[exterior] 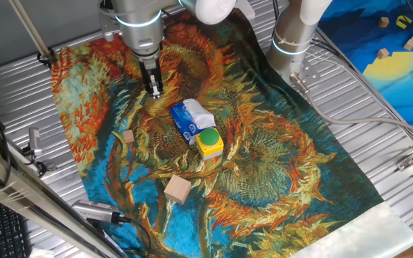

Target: Approach and touch the side of the small block

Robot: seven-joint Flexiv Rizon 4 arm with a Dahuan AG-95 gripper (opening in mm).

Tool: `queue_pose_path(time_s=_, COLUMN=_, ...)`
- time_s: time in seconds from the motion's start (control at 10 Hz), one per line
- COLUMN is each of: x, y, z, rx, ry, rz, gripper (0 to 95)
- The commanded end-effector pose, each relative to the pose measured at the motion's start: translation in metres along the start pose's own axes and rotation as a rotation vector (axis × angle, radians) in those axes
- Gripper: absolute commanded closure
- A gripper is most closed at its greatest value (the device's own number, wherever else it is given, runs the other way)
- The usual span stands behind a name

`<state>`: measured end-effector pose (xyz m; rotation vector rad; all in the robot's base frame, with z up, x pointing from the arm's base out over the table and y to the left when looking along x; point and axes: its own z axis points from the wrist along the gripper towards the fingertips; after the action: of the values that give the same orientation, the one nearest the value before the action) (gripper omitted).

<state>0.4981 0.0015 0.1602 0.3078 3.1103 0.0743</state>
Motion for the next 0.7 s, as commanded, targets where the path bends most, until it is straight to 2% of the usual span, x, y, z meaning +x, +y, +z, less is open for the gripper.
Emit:
queue_pose_path(time_s=0.1, x=0.0001, y=0.0, z=0.0, rx=0.0, ry=-0.001, rz=-0.003, gripper=95.0)
queue_pose_path(time_s=0.7, x=0.001, y=0.0004, z=0.0044, rx=0.008, ry=-0.003, rz=-0.015, gripper=95.0)
